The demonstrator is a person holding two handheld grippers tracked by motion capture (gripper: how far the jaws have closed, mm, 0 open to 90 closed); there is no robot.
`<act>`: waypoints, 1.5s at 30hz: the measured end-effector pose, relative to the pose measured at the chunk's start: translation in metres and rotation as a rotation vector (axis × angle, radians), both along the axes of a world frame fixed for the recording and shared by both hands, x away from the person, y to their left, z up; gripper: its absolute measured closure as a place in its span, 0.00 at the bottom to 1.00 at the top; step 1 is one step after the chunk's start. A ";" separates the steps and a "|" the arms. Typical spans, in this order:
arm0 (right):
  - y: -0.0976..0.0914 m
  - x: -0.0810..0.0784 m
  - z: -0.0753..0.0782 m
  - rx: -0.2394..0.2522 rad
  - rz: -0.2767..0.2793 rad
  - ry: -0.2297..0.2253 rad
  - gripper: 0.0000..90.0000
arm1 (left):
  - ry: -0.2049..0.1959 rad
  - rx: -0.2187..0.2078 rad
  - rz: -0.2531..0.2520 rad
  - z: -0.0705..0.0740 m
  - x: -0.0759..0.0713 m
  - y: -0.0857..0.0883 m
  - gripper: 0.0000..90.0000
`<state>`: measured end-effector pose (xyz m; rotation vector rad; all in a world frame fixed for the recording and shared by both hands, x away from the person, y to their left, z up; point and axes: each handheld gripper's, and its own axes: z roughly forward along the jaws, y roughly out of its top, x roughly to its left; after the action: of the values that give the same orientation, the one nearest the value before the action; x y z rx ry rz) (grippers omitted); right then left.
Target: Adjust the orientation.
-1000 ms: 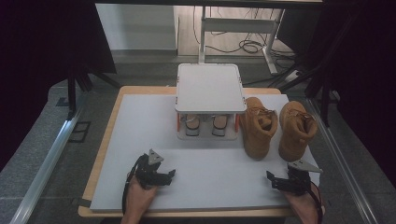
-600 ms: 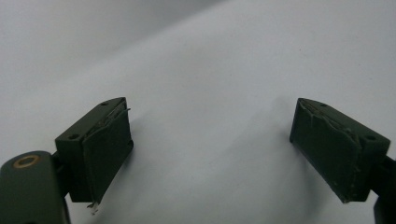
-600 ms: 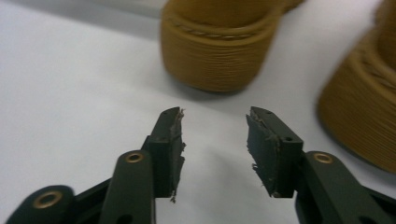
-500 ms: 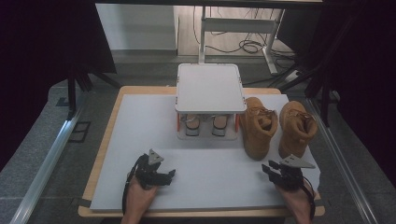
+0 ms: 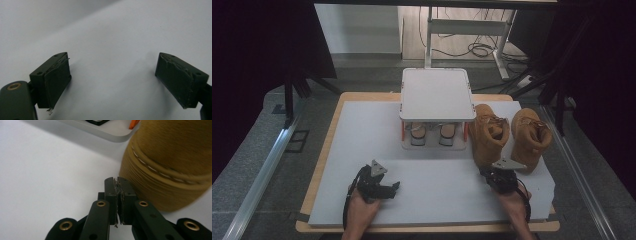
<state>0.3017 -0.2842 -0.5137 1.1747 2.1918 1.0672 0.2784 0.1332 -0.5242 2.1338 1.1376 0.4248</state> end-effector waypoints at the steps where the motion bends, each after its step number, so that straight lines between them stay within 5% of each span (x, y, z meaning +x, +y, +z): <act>1: 0.001 0.001 0.000 -0.004 -0.001 -0.002 0.96 | 0.000 0.000 0.000 0.000 0.000 0.000 0.14; 16: 0.001 0.005 -0.001 -0.057 -0.003 -0.022 1.00 | -0.001 0.000 0.000 0.000 0.000 0.000 0.14; 35: -0.021 0.000 -0.001 -0.053 -0.045 -0.015 0.99 | -0.001 0.001 0.000 0.000 0.000 0.000 0.14; 45: -0.028 -0.012 0.009 -0.005 -0.065 -0.060 0.77 | -0.001 0.001 0.000 0.000 0.000 0.000 0.14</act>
<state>0.2900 -0.3125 -0.5048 1.1875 2.0955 1.0562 0.2783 0.1332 -0.5242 2.1339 1.1374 0.4262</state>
